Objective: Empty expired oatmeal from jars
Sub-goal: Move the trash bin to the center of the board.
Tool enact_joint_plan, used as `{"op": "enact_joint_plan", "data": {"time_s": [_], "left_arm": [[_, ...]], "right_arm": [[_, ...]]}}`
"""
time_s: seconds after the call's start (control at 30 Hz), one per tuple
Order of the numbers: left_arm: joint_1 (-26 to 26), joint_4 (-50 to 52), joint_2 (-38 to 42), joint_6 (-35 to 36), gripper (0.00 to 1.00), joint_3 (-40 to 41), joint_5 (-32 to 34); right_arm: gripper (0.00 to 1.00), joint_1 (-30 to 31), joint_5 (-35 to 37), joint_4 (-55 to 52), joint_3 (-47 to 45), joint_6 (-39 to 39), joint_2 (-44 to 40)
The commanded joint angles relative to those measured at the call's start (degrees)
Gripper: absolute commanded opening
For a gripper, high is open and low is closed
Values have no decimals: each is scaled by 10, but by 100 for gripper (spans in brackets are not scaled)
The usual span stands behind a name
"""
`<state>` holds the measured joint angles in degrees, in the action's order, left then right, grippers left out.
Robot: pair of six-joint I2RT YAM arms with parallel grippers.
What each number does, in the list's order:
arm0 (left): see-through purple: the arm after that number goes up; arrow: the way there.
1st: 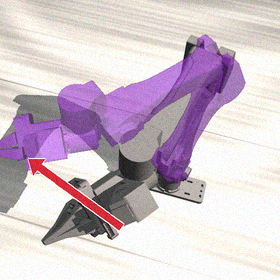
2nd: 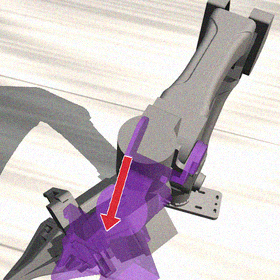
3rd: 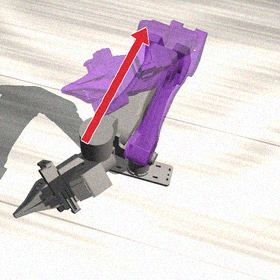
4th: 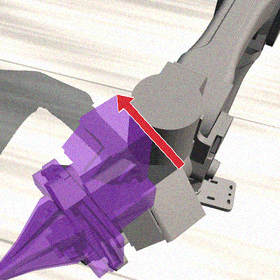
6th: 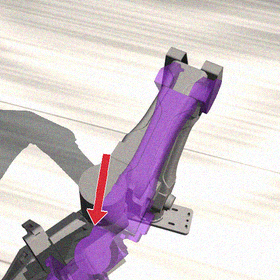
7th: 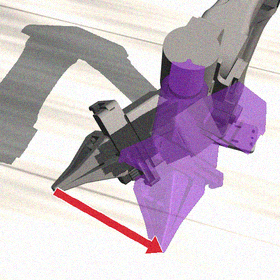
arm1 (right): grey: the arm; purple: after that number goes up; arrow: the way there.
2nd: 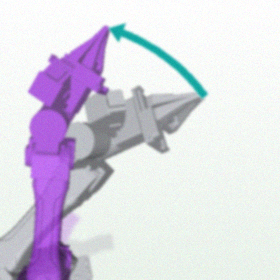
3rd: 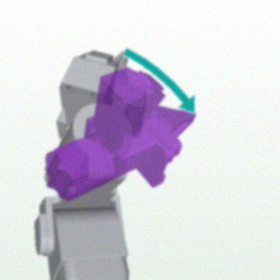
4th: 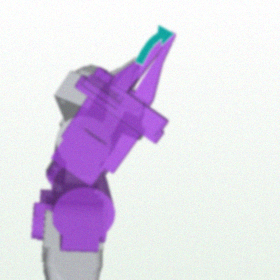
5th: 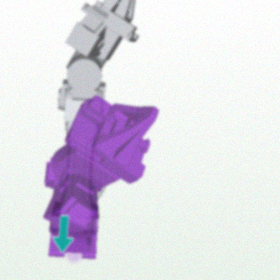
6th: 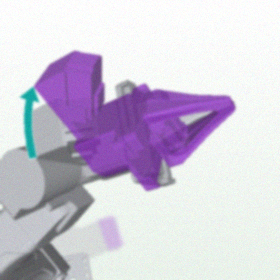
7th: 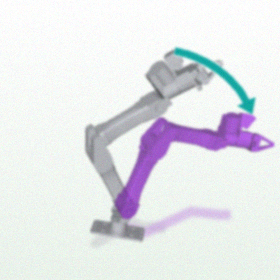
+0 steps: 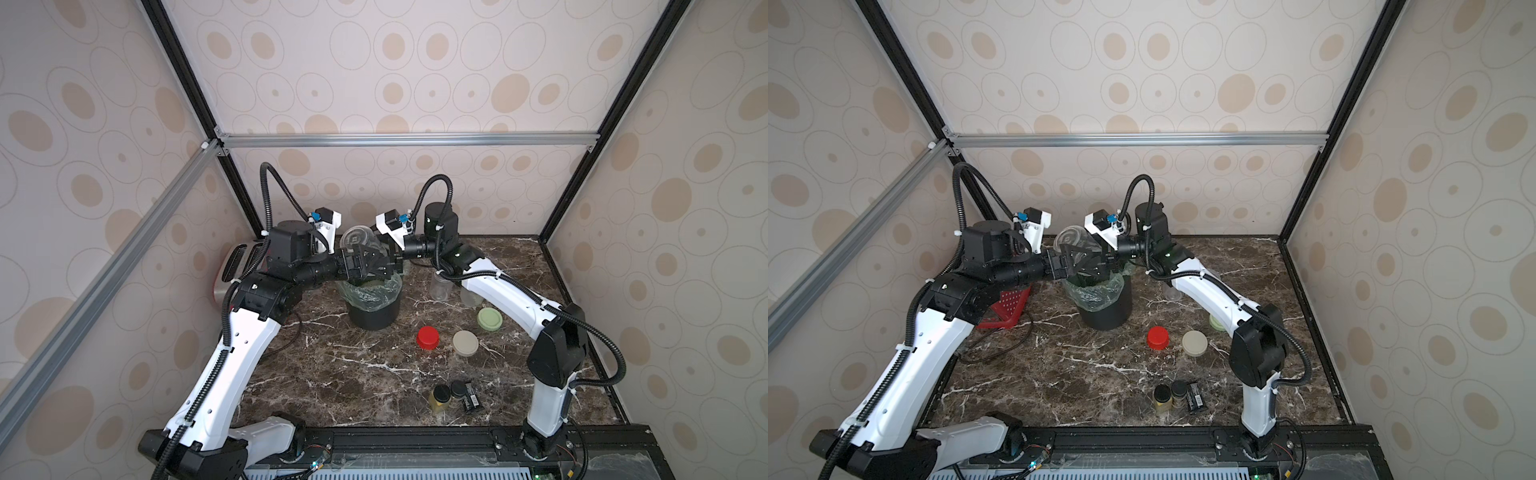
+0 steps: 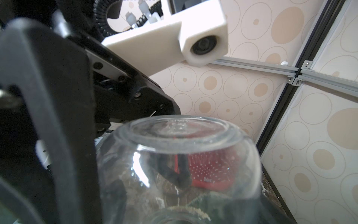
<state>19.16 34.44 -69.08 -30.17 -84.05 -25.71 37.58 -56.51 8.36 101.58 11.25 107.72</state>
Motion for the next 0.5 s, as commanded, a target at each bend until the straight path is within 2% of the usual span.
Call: {"op": "enact_joint_plan", "data": {"time_s": [0.0, 0.23, 0.37, 0.47], "left_arm": [[1, -32, -5, -17, 91, -24, 35], [5, -95, 7, -41, 99, 5, 64], [10, -126, 10, -43, 99, 22, 71], [9, -127, 7, -45, 96, 25, 74]], "right_arm": [[0, 10, -17, 42, 20, 3, -1], [0, 11, -19, 47, 30, -6, 12], [0, 11, -20, 60, 30, -17, 17], [0, 10, -21, 65, 30, -21, 19]]}}
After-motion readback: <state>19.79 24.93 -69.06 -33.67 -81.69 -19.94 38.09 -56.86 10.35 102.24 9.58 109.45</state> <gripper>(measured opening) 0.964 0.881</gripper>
